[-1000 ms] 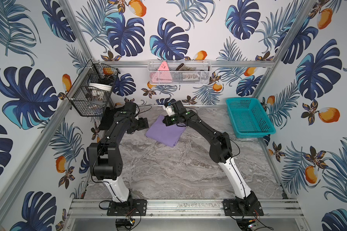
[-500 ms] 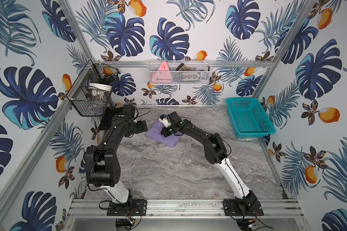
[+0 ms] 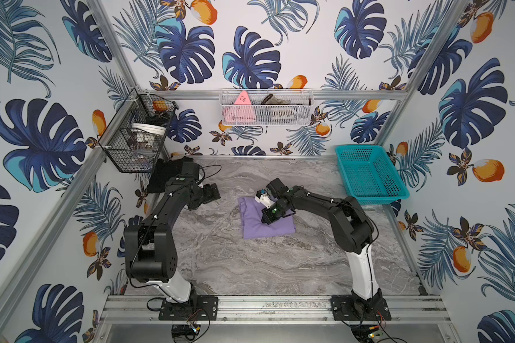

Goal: Fold and stack t-shirts
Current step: Move the T-shirt to the center of the board, then pick up the T-shirt from the center of the board.

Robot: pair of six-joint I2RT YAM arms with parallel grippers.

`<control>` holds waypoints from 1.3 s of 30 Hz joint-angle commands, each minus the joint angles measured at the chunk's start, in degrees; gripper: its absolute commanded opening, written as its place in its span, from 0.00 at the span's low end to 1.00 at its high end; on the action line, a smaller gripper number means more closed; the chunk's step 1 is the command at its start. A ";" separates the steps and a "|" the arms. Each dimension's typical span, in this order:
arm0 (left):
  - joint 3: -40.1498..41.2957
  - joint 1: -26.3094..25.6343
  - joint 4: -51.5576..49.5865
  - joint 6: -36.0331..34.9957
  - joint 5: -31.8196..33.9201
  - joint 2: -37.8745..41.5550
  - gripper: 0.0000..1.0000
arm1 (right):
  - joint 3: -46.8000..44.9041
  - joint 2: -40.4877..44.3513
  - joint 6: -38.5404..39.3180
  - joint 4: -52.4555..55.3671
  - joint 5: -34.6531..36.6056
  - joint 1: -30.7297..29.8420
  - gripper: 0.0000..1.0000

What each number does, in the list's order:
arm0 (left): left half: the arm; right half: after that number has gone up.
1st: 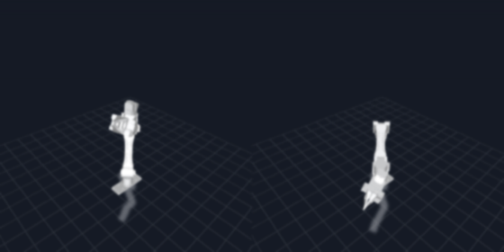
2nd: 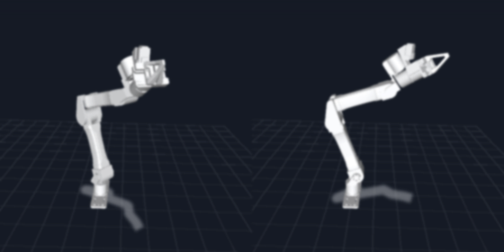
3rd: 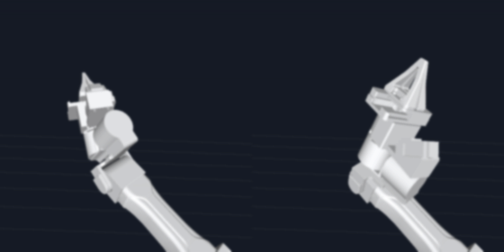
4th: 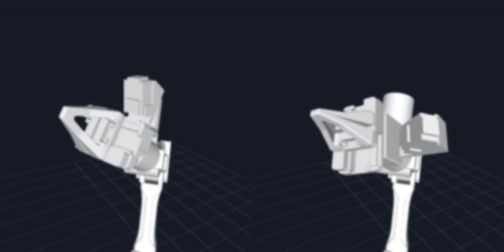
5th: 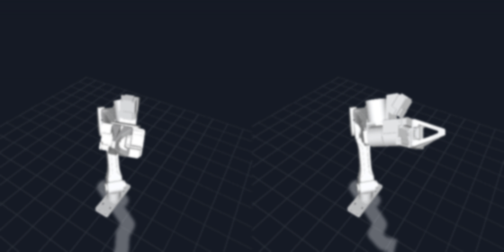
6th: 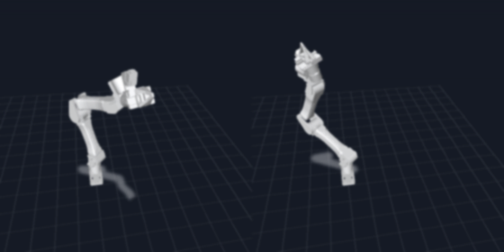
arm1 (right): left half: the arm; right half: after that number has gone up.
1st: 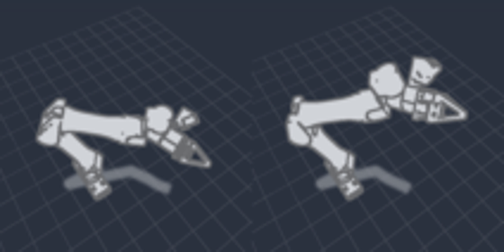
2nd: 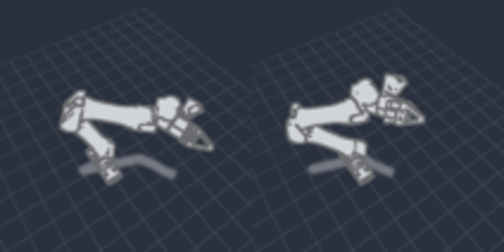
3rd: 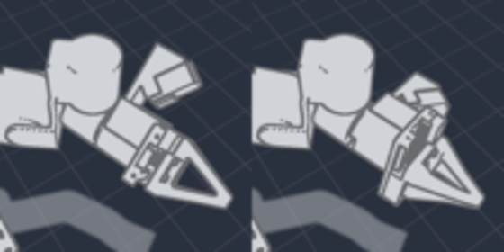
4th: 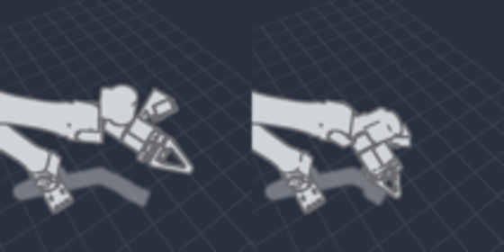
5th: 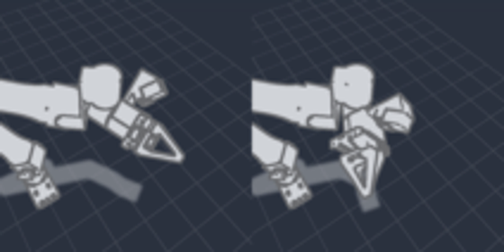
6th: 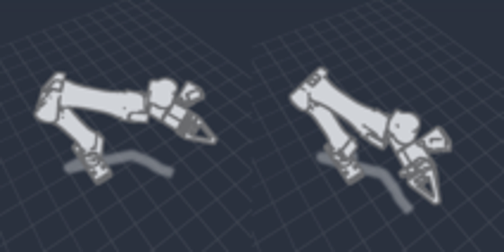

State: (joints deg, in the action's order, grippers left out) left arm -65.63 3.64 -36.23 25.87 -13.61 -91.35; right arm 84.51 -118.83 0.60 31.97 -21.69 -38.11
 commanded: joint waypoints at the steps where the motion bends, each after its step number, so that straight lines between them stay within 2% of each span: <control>1: 10.79 -0.28 8.21 10.95 -12.10 2.15 0.98 | -5.58 5.80 -2.37 0.70 -0.52 -0.11 0.00; 5: 23.57 -2.26 22.69 21.76 -19.86 4.42 0.99 | -6.27 6.31 -2.72 0.55 -0.24 -0.12 0.00; 8: 26.14 -7.73 29.40 26.94 -20.88 4.89 0.99 | -3.64 4.24 -2.91 0.73 0.06 -0.12 0.00; 13: 25.98 -10.05 35.55 32.15 -20.91 0.99 0.99 | 0.72 0.07 -3.50 0.91 0.24 -0.29 0.00; 19: 26.35 -13.53 37.84 31.94 -16.96 -3.13 0.99 | 3.50 -1.97 -3.67 1.17 0.68 -0.56 0.00; 25: 22.79 -18.75 33.42 28.89 -12.87 -7.64 0.99 | 4.23 -2.02 -3.94 0.92 0.69 -0.64 0.00; 33: 18.28 -20.88 33.88 25.74 -10.55 -18.47 0.98 | 1.29 1.14 -4.12 -0.15 0.77 -0.39 0.00; 34: 17.65 -20.91 34.21 25.43 -10.88 -20.02 0.89 | 0.89 1.59 -4.05 -0.30 0.85 -0.25 0.00; 35: 17.32 -20.89 35.16 24.93 -11.76 -21.21 0.73 | 0.58 1.91 -4.03 -0.32 0.91 -0.17 0.00; 36: 16.97 -20.87 36.27 24.10 -12.52 -22.10 0.41 | 0.27 1.93 -3.97 -0.48 1.10 -0.04 0.00; 37: 16.26 -20.92 35.63 23.16 -12.69 -22.78 0.03 | -0.02 1.93 -3.99 -0.58 1.23 0.18 0.00; 39: 14.92 -20.91 32.85 21.50 -11.24 -22.62 0.00 | -0.39 4.42 -3.64 -0.74 1.96 0.68 0.00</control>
State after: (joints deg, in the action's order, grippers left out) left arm -51.07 -17.17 17.76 51.68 -35.70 -111.94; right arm 84.36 -116.64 -3.27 32.05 -20.62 -37.85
